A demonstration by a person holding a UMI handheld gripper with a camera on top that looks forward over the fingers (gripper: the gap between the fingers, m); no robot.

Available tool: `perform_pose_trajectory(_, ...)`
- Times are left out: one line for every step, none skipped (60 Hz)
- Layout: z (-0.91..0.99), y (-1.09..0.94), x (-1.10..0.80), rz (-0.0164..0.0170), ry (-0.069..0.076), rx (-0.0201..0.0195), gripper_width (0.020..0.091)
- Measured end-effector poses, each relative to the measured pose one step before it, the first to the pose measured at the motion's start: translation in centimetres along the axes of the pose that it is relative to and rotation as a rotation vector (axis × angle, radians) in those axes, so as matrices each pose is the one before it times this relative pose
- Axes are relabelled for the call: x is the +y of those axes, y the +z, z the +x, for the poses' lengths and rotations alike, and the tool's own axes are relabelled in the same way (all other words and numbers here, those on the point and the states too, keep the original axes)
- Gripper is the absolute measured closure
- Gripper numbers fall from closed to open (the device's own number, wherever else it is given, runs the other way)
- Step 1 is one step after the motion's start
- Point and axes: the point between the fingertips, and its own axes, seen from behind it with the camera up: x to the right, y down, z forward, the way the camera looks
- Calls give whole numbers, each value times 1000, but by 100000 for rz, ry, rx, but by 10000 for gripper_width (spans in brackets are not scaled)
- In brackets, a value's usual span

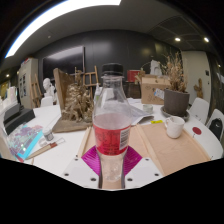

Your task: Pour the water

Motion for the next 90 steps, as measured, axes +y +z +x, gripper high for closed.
perform_pose_trajectory(70, 75, -595, 462, 1682, -726, 861)
perform_pose_trajectory(109, 73, -645, 514, 1889, -650, 861)
perform_pose_trajectory(112, 105, -676, 469, 2002, -765, 861)
perform_pose_trajectory(67, 132, -694, 487, 2148, -890, 862)
perform_pose_trajectory(78, 159, -711, 493, 2294, -999, 862)
perform_pose_trajectory(76, 143, -771, 544, 2489, -1101, 863)
perform_pose_trajectory(-406, 211, -799, 318, 2463, -415, 862)
perform_pose_trajectory(307, 28, -681, 640, 3338, -1998, 863)
perform_pose_trajectory(11, 160, -787, 417, 3413, -1673, 863)
perform_pose_trajectory(-11, 168, -778, 310, 3690, -1766, 863)
perform_pose_trajectory(-16, 188, -744, 268, 3935, -1712, 863)
perform_pose_trajectory(44, 154, -743, 197, 4156, -1457, 863)
perform_pose_trajectory(37, 196, -729, 95, 4538, -1387, 863)
perform_pose_trajectory(-8, 219, -691, -23, 4789, -1464, 864)
perform_pose_trajectory(-44, 215, -668, -151, 5088, -1708, 862)
perform_pose_trajectory(-503, 323, -646, -369, 5360, -1198, 863)
perform_pose_trajectory(284, 325, -661, 7, 5965, -2256, 864)
perform_pose_trajectory(66, 258, -600, -209, 6491, -1770, 865)
perform_pose_trajectory(3, 269, -700, -331, 6705, -1719, 864)
perform_pose_trajectory(-34, 229, -669, -360, 6842, -1798, 864)
perform_pose_trajectory(-52, 269, -666, -398, 6749, -1774, 865)
perform_pose_trajectory(-6, 248, -676, -290, 6818, -1604, 867)
perform_pose_trajectory(48, 255, -721, -216, 6890, -1354, 865)
perform_pose_trajectory(39, 263, -755, -108, 6692, -1231, 866)
perform_pose_trajectory(-419, -77, -465, -61, 5917, -546, 864)
perform_pose_trajectory(322, 774, -568, 560, 4853, -1117, 865)
perform_pose_trajectory(51, 297, -686, -9, 5123, -1149, 866)
perform_pose_trajectory(88, 220, -634, -67, 4759, -973, 865)
perform_pose_trajectory(66, 220, -615, -79, 4458, -833, 866)
perform_pose_trajectory(59, 211, -569, -207, 4045, -735, 867)
perform_pose_trajectory(30, 197, -489, -299, 3673, -614, 863)
perform_pose_trajectory(67, 168, -467, -295, 3476, -455, 863)
perform_pose_trajectory(87, 172, -432, -345, 3399, -425, 863)
perform_pose_trajectory(53, 194, -430, -354, 3358, -595, 865)
perform_pose_trajectory(-648, -497, -598, -1245, 4889, -635, 864)
perform_pose_trajectory(351, 569, -214, 579, 2500, -627, 864)
perform_pose_trajectory(65, 205, -425, -88, 3540, -645, 863)
perform_pose_trajectory(177, 367, -377, -81, 3711, -448, 863)
perform_pose_trajectory(-15, 134, -376, -250, 3823, -834, 863)
perform_pose_trajectory(-126, 119, -296, -495, 3940, -1151, 863)
perform_pose_trajectory(-183, 126, -253, -692, 4104, -1411, 864)
perform_pose_trajectory(-113, 116, -274, -417, 4175, -1362, 864)
perform_pose_trajectory(-38, 93, -421, -32, 4019, -1065, 864)
perform_pose_trajectory(1, 79, -400, 181, 3573, -737, 864)
perform_pose_trajectory(-386, -304, -224, -102, 3275, 52, 864)
perform_pose_trajectory(192, 358, -285, -129, 2286, -617, 861)
perform_pose_trajectory(-192, 138, -199, -94, 2041, -259, 862)
perform_pose_trajectory(139, 104, -292, -25, 1483, -164, 861)
perform_pose_trajectory(118, 32, -257, 29, 1062, 196, 863)
perform_pose_trajectory(120, 18, -261, 70, 990, 306, 865)
perform_pose_trajectory(43, -3, -177, 4, 923, 132, 864)
perform_pose_trajectory(-19, 2, -104, -165, 921, -122, 865)
perform_pose_trajectory(-192, -392, -101, -380, 1295, -44, 861)
perform_pose_trajectory(71, 97, -77, -335, 604, -19, 863)
perform_pose_trajectory(42, 218, -32, -145, 459, 320, 864)
perform_pose_trajectory(41, 54, -55, -150, 172, 261, 864)
perform_pose_trajectory(106, 20, -52, -168, -143, 319, 866)
perform_pose_trajectory(112, -1, -48, -154, -268, 412, 865)
perform_pose_trajectory(121, 12, -71, -163, -347, 441, 864)
perform_pose_trajectory(107, 21, -43, -172, -260, 507, 865)
perform_pose_trajectory(73, 36, -19, -283, -80, 410, 864)
perform_pose_trajectory(-147, -297, 15, -459, 333, 256, 865)
perform_pose_trajectory(50, 84, -26, -269, -45, 316, 864)
perform_pose_trajectory(32, 13, -9, -269, -77, 393, 864)
perform_pose_trajectory(39, 0, 12, -274, -276, 502, 864)
perform_pose_trajectory(12, -18, 38, -345, -595, 537, 864)
perform_pose_trajectory(-23, -32, 70, -399, -1145, 602, 863)
perform_pose_trajectory(-23, -33, 145, -479, -1847, 693, 864)
perform_pose_trajectory(25, 25, 134, -284, -2592, 1014, 864)
perform_pose_trajectory(28, -36, 95, -489, -3120, 1141, 863)
perform_pose_trajectory(7, -61, 161, -461, -3718, 1242, 862)
perform_pose_trajectory(-40, -83, 222, -540, -4384, 1280, 862)
perform_pose_trajectory(-123, -89, 235, -595, -4760, 1093, 864)
perform_pose_trajectory(-232, -79, 224, -572, -4920, 841, 863)
perform_pose_trajectory(-323, -76, 144, -541, -4930, 692, 864)
perform_pose_trajectory(-342, -103, 115, -486, -4825, 628, 863)
perform_pose_trajectory(-370, -97, 64, -373, -4815, 676, 864)
perform_pose_trajectory(-422, -719, -175, -354, -3745, -725, 864)
perform_pose_trajectory(-220, 535, 47, 151, -5319, 1602, 866)
perform_pose_trajectory(-314, 52, -19, -176, -5476, 732, 865)
perform_pose_trajectory(-497, -101, -238, 2, -5241, 422, 865)
perform_pose_trajectory(-492, -153, -349, 232, -5346, 341, 864)
perform_pose_trajectory(-493, -188, -445, 490, -5510, 379, 864)
perform_pose_trajectory(-423, -235, -506, 596, -5851, 576, 863)
perform_pose_trajectory(-394, -234, -581, 755, -6048, 652, 863)
perform_pose_trajectory(-440, -1089, -1065, 939, -5094, -1339, 863)
perform_pose_trajectory(-296, 324, -319, 766, -7303, 2431, 864)
perform_pose_trajectory(-300, -453, -867, 1451, -5776, 198, 864)
perform_pose_trajectory(-299, -270, -865, 1487, -6069, 624, 863)
perform_pose_trajectory(-187, -309, -903, 1616, -5883, 743, 863)
